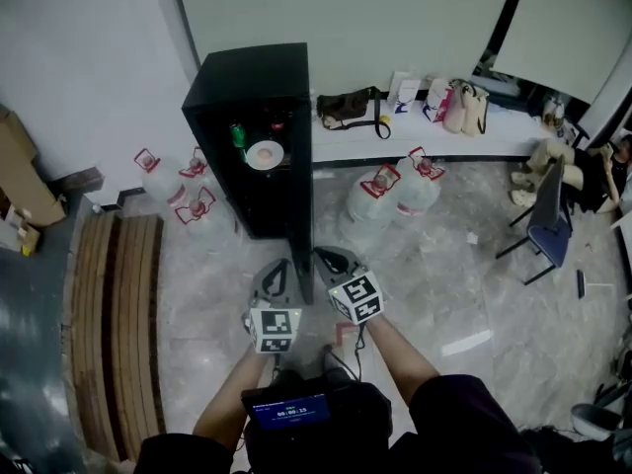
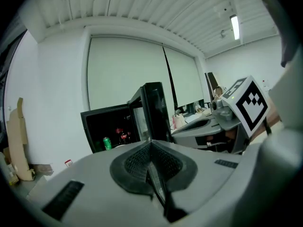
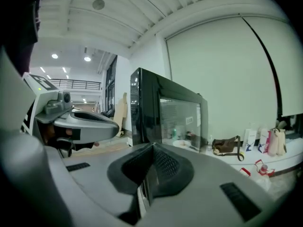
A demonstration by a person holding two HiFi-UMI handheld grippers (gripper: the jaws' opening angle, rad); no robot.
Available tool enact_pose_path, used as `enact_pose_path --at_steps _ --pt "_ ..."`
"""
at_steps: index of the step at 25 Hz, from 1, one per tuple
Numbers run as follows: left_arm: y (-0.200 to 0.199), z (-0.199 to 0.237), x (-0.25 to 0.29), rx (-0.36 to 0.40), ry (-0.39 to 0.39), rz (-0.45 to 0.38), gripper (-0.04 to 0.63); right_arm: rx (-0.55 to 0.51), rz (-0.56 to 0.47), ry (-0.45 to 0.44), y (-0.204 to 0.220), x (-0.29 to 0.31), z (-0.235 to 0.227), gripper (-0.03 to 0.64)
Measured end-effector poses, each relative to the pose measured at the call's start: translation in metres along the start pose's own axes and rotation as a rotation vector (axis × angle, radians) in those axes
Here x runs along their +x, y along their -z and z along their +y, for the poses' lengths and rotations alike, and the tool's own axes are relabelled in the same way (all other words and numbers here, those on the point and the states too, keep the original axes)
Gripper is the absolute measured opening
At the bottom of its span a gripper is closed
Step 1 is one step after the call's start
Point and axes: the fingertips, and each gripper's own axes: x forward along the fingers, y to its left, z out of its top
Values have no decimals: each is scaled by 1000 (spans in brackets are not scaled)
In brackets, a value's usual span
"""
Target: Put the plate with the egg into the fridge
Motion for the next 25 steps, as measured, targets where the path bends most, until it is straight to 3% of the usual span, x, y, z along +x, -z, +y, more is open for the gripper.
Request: enact_pose_path --at_steps 6,12,25 --pt "4 65 -23 -24 -56 -29 9 -9 -83 -59 -44 53 69 6" --pt "-2 106 -35 -37 -63 -78 9 -14 -135 -76 -73 74 105 6" --pt "-12 131 -31 -32 -87 -96 9 -80 -159 -85 -98 82 113 6"
